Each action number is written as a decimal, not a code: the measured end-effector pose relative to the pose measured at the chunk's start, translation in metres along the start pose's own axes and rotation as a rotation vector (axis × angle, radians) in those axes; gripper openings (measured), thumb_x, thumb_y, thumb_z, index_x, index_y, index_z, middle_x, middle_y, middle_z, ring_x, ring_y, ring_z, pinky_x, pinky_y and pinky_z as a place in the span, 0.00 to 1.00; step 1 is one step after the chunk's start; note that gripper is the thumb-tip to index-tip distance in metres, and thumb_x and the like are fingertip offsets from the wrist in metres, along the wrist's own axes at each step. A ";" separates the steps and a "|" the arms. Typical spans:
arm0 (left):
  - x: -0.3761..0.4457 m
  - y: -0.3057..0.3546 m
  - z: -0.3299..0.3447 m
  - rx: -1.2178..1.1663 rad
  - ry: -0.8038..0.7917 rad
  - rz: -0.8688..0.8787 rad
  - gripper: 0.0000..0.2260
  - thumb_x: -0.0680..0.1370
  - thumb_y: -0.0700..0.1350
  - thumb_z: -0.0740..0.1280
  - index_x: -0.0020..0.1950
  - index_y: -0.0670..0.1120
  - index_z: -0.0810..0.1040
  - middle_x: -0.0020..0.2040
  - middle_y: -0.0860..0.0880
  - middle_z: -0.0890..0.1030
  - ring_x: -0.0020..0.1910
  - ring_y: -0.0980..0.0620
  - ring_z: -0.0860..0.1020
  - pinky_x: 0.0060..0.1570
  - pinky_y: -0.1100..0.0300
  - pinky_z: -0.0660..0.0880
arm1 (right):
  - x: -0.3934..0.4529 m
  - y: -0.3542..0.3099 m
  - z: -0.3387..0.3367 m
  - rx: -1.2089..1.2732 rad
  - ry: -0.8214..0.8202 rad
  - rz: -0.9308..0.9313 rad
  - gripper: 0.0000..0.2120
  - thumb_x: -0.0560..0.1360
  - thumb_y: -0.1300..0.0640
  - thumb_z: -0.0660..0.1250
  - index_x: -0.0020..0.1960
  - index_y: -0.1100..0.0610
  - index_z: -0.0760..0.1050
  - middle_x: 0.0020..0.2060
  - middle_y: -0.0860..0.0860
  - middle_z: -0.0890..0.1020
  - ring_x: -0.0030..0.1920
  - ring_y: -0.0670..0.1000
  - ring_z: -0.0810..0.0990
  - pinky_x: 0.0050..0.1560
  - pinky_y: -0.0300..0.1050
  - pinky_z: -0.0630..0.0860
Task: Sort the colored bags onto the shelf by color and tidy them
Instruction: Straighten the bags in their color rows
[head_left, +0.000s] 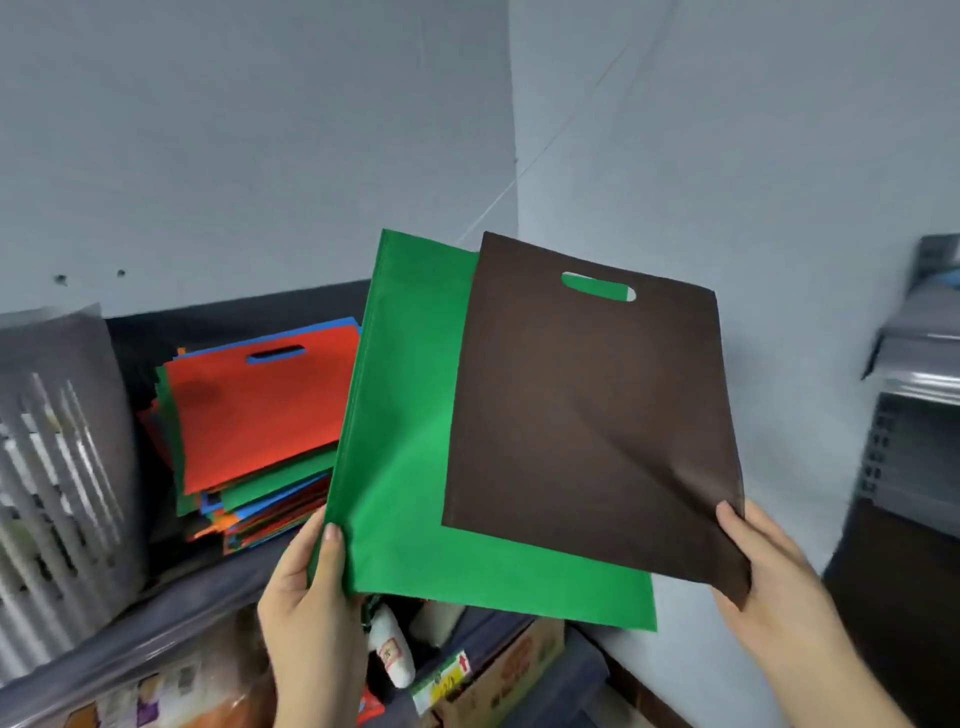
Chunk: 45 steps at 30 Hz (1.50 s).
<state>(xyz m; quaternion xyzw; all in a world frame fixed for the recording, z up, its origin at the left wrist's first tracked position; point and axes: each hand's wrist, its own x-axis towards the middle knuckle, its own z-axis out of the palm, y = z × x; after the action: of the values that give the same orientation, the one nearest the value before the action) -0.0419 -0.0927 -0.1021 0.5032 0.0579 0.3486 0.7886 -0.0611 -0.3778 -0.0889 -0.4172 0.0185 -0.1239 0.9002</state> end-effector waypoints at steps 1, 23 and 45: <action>-0.011 -0.005 0.005 -0.005 -0.043 -0.011 0.11 0.80 0.36 0.61 0.58 0.44 0.79 0.49 0.49 0.84 0.39 0.62 0.80 0.41 0.70 0.77 | -0.014 -0.008 -0.012 0.067 0.024 0.001 0.22 0.78 0.73 0.54 0.48 0.52 0.81 0.33 0.30 0.80 0.35 0.28 0.78 0.32 0.22 0.70; -0.199 -0.089 0.053 -0.054 -0.319 -0.580 0.11 0.81 0.36 0.58 0.54 0.47 0.79 0.43 0.54 0.84 0.35 0.59 0.81 0.32 0.66 0.78 | -0.181 -0.103 -0.222 -0.094 0.598 -0.144 0.13 0.78 0.66 0.59 0.60 0.63 0.76 0.47 0.55 0.85 0.41 0.48 0.84 0.35 0.37 0.79; -0.098 -0.180 0.119 -0.155 -0.388 -0.776 0.22 0.79 0.37 0.63 0.33 0.57 0.84 0.42 0.55 0.83 0.44 0.55 0.79 0.38 0.67 0.78 | -0.121 -0.105 -0.262 -0.466 1.008 -0.061 0.12 0.79 0.68 0.58 0.60 0.64 0.74 0.45 0.57 0.80 0.40 0.52 0.79 0.33 0.38 0.81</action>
<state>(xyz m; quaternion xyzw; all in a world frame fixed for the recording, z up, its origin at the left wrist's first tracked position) 0.0258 -0.2872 -0.2197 0.4398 0.0674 -0.0711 0.8928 -0.2359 -0.6099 -0.1883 -0.4949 0.4616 -0.3265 0.6598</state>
